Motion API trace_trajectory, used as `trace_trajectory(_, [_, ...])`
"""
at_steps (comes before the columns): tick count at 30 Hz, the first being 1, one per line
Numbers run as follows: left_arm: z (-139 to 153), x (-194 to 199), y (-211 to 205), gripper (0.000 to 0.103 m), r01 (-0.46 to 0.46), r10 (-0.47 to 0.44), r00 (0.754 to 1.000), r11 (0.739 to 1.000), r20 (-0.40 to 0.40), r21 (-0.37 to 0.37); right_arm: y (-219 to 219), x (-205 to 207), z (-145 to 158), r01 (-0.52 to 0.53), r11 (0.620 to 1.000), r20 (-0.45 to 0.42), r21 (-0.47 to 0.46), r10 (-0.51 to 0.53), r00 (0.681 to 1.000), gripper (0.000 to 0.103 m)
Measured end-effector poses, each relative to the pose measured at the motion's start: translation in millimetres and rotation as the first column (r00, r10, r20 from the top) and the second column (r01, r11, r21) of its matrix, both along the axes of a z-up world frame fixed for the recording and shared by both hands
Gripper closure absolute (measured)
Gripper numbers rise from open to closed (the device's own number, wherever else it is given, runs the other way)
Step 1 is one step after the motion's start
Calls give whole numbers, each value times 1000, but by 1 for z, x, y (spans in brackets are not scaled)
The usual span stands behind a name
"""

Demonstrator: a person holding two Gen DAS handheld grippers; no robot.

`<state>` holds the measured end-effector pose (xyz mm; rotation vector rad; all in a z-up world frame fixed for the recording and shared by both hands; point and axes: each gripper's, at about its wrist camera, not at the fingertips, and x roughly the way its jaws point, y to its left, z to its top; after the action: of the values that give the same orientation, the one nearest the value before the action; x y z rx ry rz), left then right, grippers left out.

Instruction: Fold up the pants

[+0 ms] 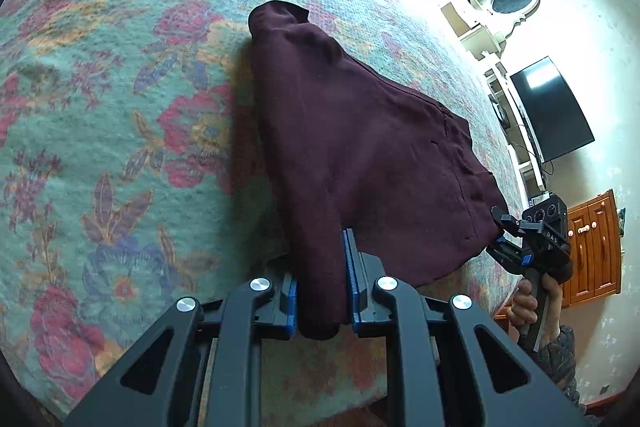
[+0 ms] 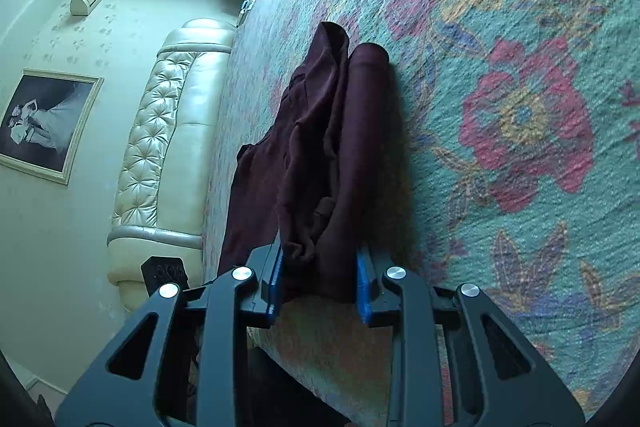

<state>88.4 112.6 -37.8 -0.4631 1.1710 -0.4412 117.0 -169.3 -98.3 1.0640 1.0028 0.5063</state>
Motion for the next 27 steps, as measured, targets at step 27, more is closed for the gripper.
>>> trace_trajectory(27, [-4, -16, 8, 84, 1, -2, 1000, 1000, -7, -25, -1, -39, -22, 20, 999, -11, 39, -19, 1000, 75])
